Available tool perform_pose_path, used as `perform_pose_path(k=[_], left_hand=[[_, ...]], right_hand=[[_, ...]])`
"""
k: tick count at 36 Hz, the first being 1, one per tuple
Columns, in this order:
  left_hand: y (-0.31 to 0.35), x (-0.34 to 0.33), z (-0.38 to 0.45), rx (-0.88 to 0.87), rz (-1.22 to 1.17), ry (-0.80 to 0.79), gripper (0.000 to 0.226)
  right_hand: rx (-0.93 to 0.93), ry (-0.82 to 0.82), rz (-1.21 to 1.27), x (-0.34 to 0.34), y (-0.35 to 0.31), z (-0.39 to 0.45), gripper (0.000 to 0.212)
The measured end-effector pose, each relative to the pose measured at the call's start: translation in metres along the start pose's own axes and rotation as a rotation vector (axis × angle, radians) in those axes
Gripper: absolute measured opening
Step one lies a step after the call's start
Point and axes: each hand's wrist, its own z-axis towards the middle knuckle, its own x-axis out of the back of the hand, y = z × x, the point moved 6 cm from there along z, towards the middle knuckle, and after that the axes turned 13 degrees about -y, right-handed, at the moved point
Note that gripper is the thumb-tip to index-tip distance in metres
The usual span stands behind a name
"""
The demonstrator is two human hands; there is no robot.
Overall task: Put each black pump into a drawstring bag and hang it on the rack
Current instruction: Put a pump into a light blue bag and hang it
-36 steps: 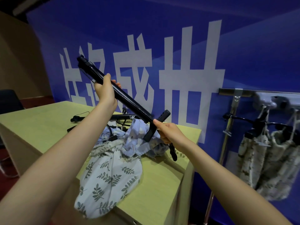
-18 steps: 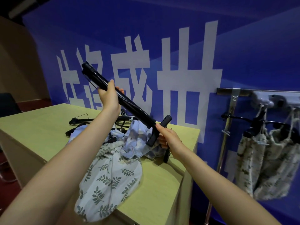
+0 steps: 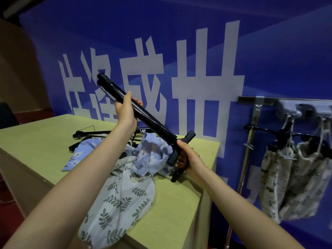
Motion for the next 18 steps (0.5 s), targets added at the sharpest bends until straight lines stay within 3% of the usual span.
perform_pose_path(k=[2, 6, 8, 13, 18], left_hand=[[-0.004, -0.006, 0.001, 0.056, -0.014, -0.071, 0.027], [-0.004, -0.012, 0.003, 0.179, 0.136, -0.188, 0.037], [-0.001, -0.009, 0.002, 0.210, 0.251, -0.230, 0.042], [-0.001, 0.016, -0.003, 0.401, 0.594, -0.259, 0.078], [0.013, 0.029, 0.006, 0.293, 0.524, -0.179, 0.078]], right_hand=[[0.025, -0.029, 0.108, -0.002, -0.002, -0.002, 0.042], [0.118, -0.092, 0.150, -0.005, -0.014, -0.007, 0.062], [0.167, -0.062, 0.188, 0.000, -0.020, -0.008, 0.058], [0.210, -0.022, 0.277, 0.015, -0.030, -0.012, 0.036], [0.212, -0.029, 0.213, 0.019, -0.031, -0.021, 0.034]])
